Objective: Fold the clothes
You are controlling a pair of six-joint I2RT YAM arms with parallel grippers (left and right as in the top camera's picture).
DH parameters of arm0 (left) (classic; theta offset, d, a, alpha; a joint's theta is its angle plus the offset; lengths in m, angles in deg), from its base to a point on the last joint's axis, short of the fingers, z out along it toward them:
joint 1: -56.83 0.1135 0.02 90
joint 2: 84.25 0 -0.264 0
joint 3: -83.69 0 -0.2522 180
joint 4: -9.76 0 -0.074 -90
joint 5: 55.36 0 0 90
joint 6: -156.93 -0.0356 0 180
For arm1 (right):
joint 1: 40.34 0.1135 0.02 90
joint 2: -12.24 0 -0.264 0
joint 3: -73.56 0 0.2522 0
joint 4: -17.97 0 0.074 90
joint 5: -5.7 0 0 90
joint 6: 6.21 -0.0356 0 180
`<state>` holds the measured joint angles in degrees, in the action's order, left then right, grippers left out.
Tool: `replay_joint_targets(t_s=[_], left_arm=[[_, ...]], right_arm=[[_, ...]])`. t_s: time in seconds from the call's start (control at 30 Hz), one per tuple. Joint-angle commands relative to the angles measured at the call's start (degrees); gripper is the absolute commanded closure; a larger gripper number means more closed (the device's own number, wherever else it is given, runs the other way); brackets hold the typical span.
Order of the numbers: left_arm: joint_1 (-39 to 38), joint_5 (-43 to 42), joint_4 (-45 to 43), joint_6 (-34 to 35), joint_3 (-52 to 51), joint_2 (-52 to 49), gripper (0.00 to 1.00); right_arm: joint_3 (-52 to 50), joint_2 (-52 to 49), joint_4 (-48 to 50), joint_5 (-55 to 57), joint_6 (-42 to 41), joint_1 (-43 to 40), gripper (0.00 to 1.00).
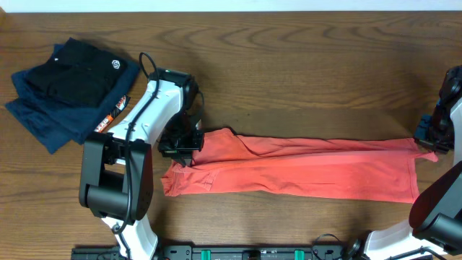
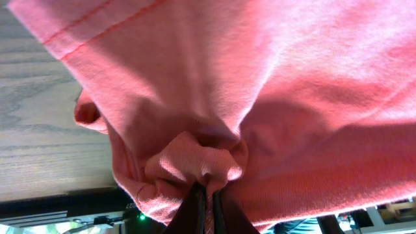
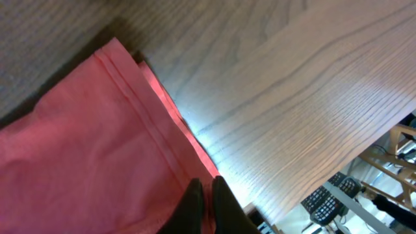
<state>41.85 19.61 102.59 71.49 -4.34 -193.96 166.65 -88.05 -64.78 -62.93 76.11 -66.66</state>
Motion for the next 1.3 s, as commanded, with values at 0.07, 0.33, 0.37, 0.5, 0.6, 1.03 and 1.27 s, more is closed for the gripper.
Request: replay_joint_targets(t_s=[0.07,0.33,0.37,0.5,0.6,1.03,1.27], left_arm=[[-0.3,0.8,0.3,0.5,-0.4,0.8,0.91],[-0.3,0.8,0.9,0.4,-0.4,0.8,0.83],[-0.3,0.8,1.0,0.4,-0.4,0.9,0.83],[-0.2,0.8,-0.2,0.4,0.3,2.2,0.83],[-0.3,0.7,-3.8,0.5,1.7,4.7,0.83],[-4.8,-9.1,-20.8,0.5,0.8,7.2,0.51],[-11.9,-9.0,-25.4,1.0,-1.2,7.0,0.46]], right_arm=[[-0.4,0.8,-1.8,2.4,-0.6,-0.8,0.77],[-0.4,0.8,-2.4,-0.2,-0.6,-2.1,0.74],[-0.4,0.8,-2.3,-2.1,-0.4,-2.1,0.74],[-0.4,0.8,-1.9,-12.3,2.4,-2.1,0.74],[-1.3,0.8,-1.2,-18.2,3.1,-2.1,0.74],[-19.4,0.8,12.7,-19.2,2.4,-2.1,0.73],[-24.3,0.8,15.6,-15.6,-1.0,-2.1,0.73]])
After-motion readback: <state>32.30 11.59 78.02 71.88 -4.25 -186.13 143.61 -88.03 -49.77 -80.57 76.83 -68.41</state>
